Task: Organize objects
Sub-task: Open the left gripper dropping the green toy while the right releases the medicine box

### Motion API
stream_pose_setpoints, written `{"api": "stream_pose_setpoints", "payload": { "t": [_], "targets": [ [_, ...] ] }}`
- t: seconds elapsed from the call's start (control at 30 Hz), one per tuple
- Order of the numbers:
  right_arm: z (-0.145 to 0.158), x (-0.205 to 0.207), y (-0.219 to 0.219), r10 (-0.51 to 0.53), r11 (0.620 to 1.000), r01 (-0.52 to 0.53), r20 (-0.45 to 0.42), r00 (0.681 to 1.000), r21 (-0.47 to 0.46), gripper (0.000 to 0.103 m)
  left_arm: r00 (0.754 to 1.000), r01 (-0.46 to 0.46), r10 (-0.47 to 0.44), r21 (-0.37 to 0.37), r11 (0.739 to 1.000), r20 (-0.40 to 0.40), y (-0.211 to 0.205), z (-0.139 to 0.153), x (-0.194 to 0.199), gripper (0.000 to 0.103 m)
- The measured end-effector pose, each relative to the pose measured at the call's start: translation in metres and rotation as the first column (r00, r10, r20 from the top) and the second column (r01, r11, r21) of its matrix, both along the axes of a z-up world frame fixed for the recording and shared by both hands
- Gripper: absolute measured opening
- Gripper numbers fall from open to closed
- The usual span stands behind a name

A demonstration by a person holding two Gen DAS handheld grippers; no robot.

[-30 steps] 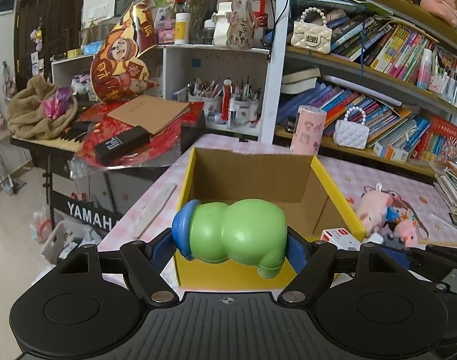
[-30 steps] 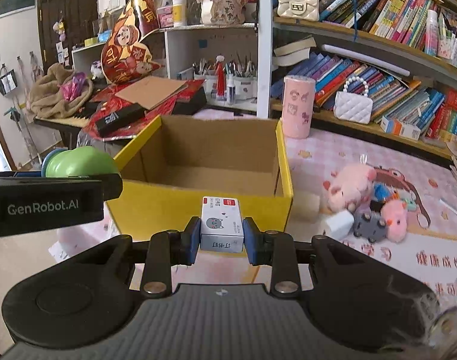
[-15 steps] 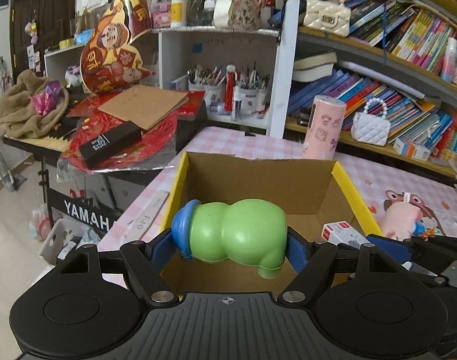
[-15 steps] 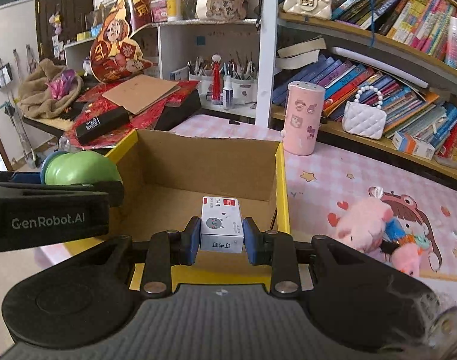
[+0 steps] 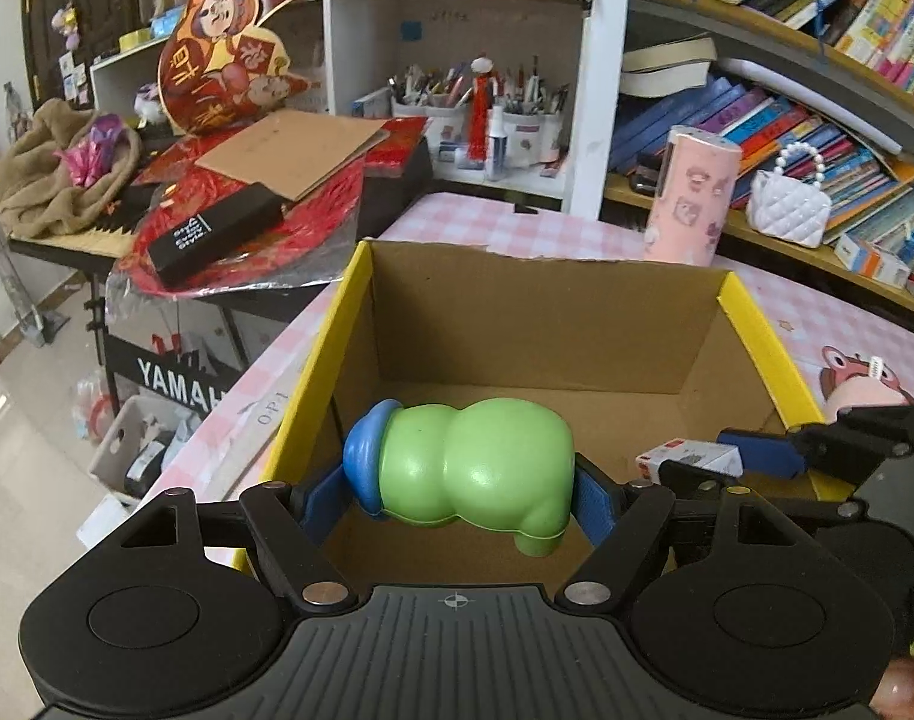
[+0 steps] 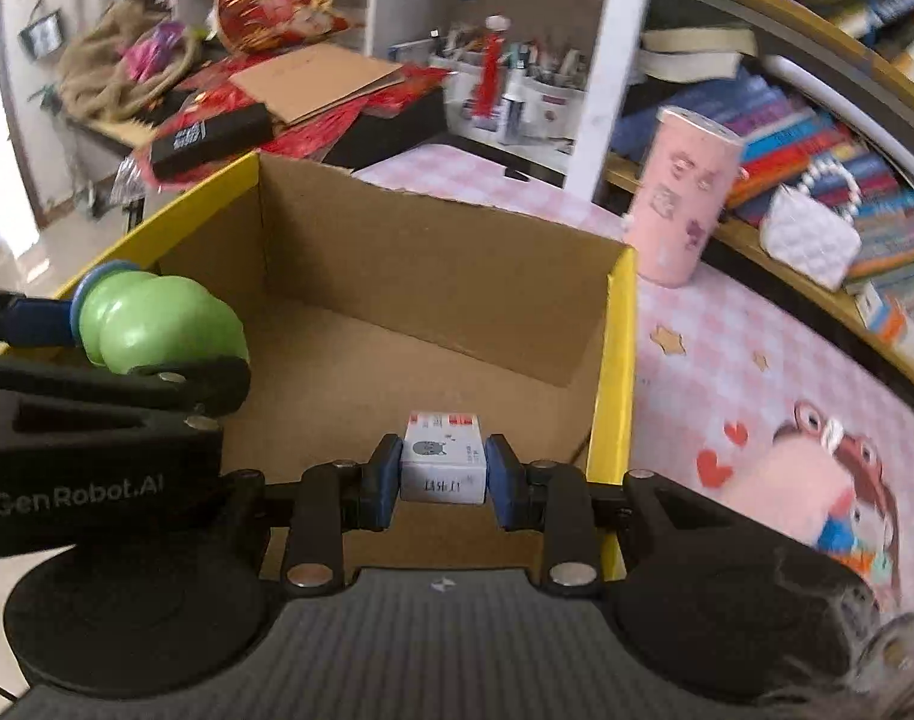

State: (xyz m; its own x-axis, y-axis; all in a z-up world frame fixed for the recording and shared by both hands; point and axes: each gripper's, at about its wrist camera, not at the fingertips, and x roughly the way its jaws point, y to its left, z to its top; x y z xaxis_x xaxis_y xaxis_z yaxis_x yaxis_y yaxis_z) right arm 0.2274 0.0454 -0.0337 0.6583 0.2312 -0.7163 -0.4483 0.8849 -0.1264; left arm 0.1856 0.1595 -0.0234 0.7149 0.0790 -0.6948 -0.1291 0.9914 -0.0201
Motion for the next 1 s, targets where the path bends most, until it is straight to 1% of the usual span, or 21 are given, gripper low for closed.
{"api": "stream_pose_setpoints", "payload": {
  "t": [0.23,0.4,0.43,0.47,0.5,0.53,0.57,0.6,0.67,0.73,0.77,0.83,0.87,0.9,0.93,1.0],
  "targets": [
    [-0.004,0.019,0.010,0.059,0.996,-0.058,0.019,0.998,-0.073,0.029,1.000,-0.017,0.017,0.023,1.000,-0.016,0.003,-0.002,0.014,0.078],
    [-0.007,0.026,0.014,0.083,0.992,-0.078,0.039,0.996,-0.103,0.029,0.999,-0.018,0.018,0.010,1.000,-0.031,0.003,-0.005,0.021,0.078],
    [-0.007,0.026,0.014,0.087,0.991,-0.083,0.037,0.996,-0.104,0.029,0.999,-0.016,0.016,0.005,1.000,-0.028,0.004,-0.005,0.022,0.079],
    [-0.007,0.027,0.014,0.090,0.991,-0.087,0.030,0.995,-0.098,0.031,1.000,-0.016,0.016,-0.001,1.000,-0.020,0.004,-0.003,0.022,0.084],
    [-0.005,0.027,0.012,0.092,0.993,-0.090,0.024,0.995,-0.081,0.036,1.000,-0.020,0.020,-0.004,1.000,-0.009,0.004,0.000,0.021,0.089],
    [-0.003,0.027,0.011,0.084,0.994,-0.082,0.023,0.996,-0.070,0.040,1.000,-0.019,0.019,-0.009,1.000,0.006,0.004,0.003,0.020,0.096],
    [-0.001,0.025,0.009,0.080,0.996,-0.078,0.029,0.996,-0.053,0.050,1.000,-0.011,0.012,-0.015,1.000,0.025,0.004,0.007,0.018,0.099],
    [0.002,0.021,0.008,0.081,0.996,-0.079,0.038,0.996,-0.037,0.059,0.999,-0.007,0.007,-0.015,1.000,0.041,0.003,0.011,0.016,0.100],
    [0.008,0.015,0.006,0.073,0.997,-0.071,0.062,0.995,-0.026,0.069,0.998,0.000,0.001,-0.007,1.000,0.068,0.000,0.020,0.011,0.102],
    [0.015,0.008,0.003,0.052,0.999,-0.051,0.085,0.995,-0.012,0.073,0.995,0.006,-0.006,0.001,1.000,0.095,-0.003,0.030,0.004,0.103],
    [0.019,0.004,0.000,0.029,1.000,-0.029,0.092,0.995,0.002,0.077,0.994,0.009,-0.010,0.009,1.000,0.113,-0.006,0.036,-0.001,0.103],
    [0.027,-0.007,-0.008,0.005,0.999,-0.009,0.104,0.995,0.044,0.079,0.989,0.011,-0.014,0.023,1.000,0.149,-0.008,0.046,-0.014,0.103],
    [0.030,-0.012,-0.011,-0.015,0.999,0.009,0.113,0.994,0.053,0.082,0.986,0.010,-0.015,0.030,0.999,0.167,-0.009,0.051,-0.021,0.103],
    [0.035,-0.020,-0.014,-0.038,0.998,0.030,0.126,0.991,0.063,0.083,0.983,0.008,-0.015,0.036,0.999,0.184,-0.010,0.056,-0.028,0.103],
    [0.038,-0.026,-0.017,-0.056,0.996,0.046,0.138,0.989,0.073,0.083,0.980,0.006,-0.014,0.040,0.999,0.198,-0.011,0.060,-0.035,0.103],
    [0.047,-0.042,-0.025,-0.108,0.991,0.094,0.161,0.981,0.096,0.088,0.976,0.021,-0.026,0.028,0.999,0.216,-0.010,0.067,-0.048,0.103]
  ]
}}
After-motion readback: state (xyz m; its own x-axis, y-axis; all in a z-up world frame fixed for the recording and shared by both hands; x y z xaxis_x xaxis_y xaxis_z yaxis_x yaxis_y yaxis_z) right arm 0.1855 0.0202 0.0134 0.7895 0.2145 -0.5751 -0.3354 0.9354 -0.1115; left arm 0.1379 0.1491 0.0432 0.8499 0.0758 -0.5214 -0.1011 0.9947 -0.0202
